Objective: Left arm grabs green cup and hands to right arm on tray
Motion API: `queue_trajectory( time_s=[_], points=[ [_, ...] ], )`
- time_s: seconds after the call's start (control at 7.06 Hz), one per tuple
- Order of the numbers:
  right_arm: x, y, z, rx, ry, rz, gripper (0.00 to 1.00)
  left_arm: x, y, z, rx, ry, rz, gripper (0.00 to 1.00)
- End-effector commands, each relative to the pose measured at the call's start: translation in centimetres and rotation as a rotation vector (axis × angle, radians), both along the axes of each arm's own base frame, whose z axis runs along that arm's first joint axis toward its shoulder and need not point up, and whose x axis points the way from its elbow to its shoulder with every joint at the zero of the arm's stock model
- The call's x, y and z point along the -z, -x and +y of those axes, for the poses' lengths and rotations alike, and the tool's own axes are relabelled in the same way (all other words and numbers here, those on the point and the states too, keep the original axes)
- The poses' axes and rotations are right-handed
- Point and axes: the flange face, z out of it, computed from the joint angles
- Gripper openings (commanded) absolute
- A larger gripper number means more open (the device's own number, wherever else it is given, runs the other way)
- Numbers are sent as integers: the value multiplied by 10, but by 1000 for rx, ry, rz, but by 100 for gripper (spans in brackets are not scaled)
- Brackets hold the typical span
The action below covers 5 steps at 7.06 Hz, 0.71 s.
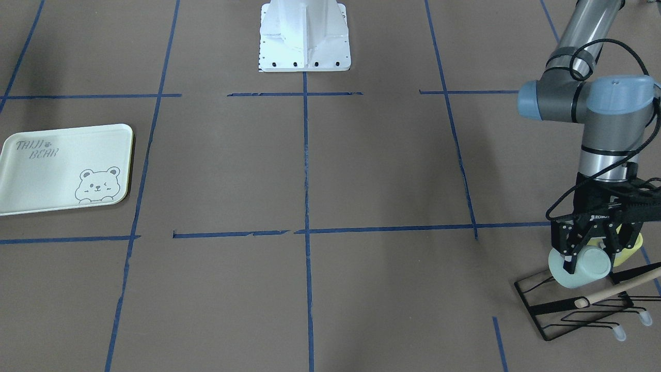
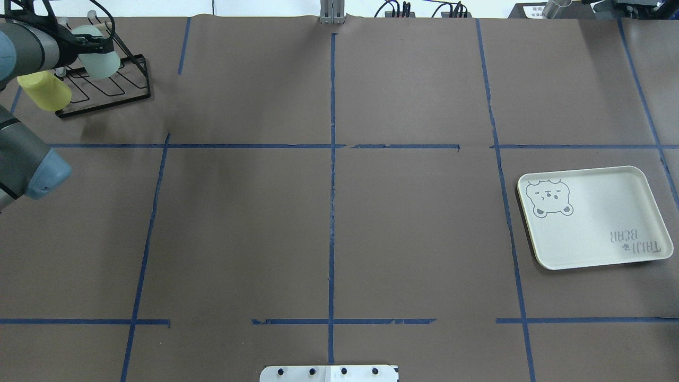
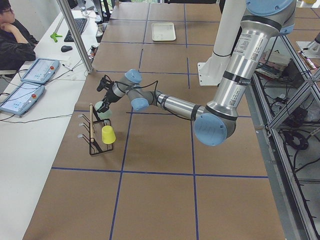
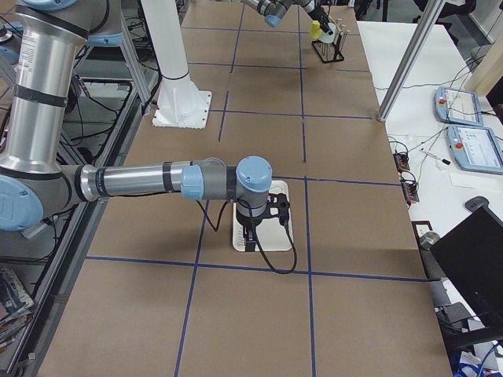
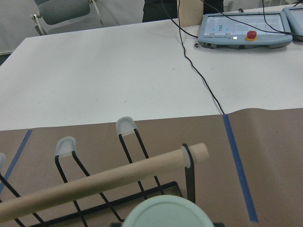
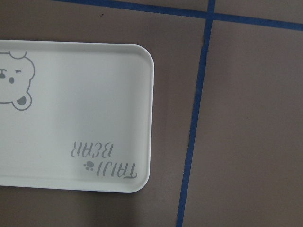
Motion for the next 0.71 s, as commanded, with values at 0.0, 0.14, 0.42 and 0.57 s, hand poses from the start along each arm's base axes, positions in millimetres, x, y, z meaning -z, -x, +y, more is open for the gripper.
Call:
queue_trajectory(
  time_s=[0.0,0.14,0.42,0.57],
  points=[
    [0,0,0,0,0,0,100,18,51,18,-47,3,82,39],
    [3,0,-3,0,-11,-1,100,36,71,23,-76,20,121,39],
    [18,4,-20,-25,-96,-12,100,50,68,25,0,114,286,39],
    [28,18,-26,-76,-108,-33,100,58,61,28,50,166,386,39]
  ],
)
